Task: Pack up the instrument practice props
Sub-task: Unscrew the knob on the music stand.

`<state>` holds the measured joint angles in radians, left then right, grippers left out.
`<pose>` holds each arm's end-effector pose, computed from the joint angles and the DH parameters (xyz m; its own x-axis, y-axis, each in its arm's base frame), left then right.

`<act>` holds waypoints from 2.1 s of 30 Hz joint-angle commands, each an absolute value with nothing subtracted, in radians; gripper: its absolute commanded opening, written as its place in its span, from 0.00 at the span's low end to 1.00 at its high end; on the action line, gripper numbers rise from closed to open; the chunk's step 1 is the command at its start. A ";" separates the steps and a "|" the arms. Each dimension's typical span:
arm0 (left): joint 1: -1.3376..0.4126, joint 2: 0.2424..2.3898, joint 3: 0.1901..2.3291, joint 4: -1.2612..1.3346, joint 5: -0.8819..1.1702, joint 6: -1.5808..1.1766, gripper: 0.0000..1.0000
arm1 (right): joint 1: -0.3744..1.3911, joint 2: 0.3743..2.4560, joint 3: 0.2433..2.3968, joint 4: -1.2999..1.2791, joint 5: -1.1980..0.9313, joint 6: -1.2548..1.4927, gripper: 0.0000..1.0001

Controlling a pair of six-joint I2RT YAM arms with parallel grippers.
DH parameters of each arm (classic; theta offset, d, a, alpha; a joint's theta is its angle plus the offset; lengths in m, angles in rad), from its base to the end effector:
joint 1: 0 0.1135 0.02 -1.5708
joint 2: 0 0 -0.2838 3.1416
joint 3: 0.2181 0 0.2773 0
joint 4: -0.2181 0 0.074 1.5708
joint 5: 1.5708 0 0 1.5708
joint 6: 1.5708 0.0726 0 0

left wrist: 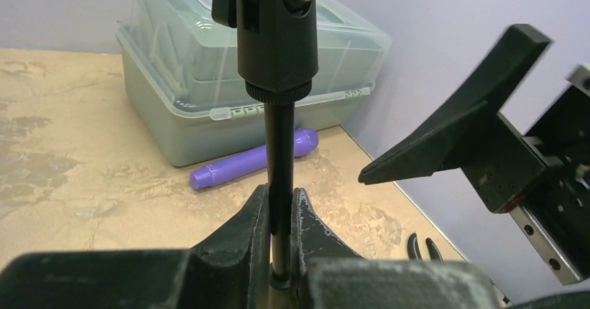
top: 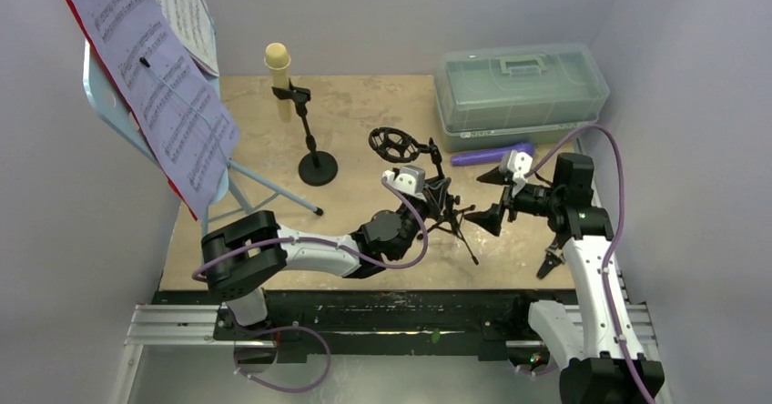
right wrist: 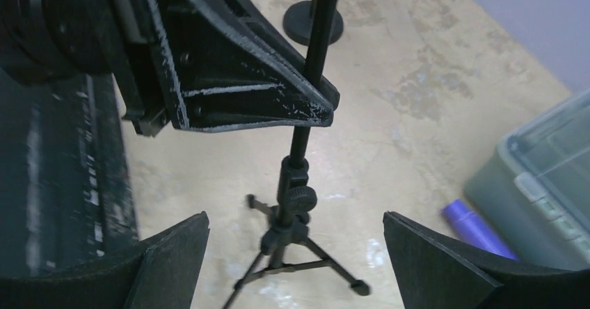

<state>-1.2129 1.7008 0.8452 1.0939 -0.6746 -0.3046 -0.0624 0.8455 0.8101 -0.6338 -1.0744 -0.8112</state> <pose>0.1849 -0.3650 0.2607 -0.0767 -0.4635 -0.8828 0.5198 0.7370 -0.4321 0.1932 0.0519 0.3089 0.0512 -0.3492 -0.9356 -0.9025 0.3850 -0.1931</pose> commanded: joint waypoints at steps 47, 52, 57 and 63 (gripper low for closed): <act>-1.247 1.737 0.903 1.431 -0.629 -0.101 0.00 | -0.098 1.054 0.606 0.093 -1.282 0.456 0.50; -1.249 1.736 0.901 1.433 -0.632 -0.099 0.00 | -0.100 1.038 0.603 0.095 -1.280 0.449 0.34; -1.250 1.736 0.901 1.433 -0.639 -0.096 0.00 | -0.101 1.013 0.601 0.086 -1.269 0.401 0.09; -1.250 1.710 0.912 1.353 -0.683 -0.144 0.00 | -0.097 0.971 0.682 -0.244 -1.266 -0.109 0.00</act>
<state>-1.2465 1.7542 0.8619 1.3296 -0.6476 -0.1131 -0.0986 1.0061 0.6064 -0.0128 -1.2480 0.2726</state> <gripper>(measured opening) 0.070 0.117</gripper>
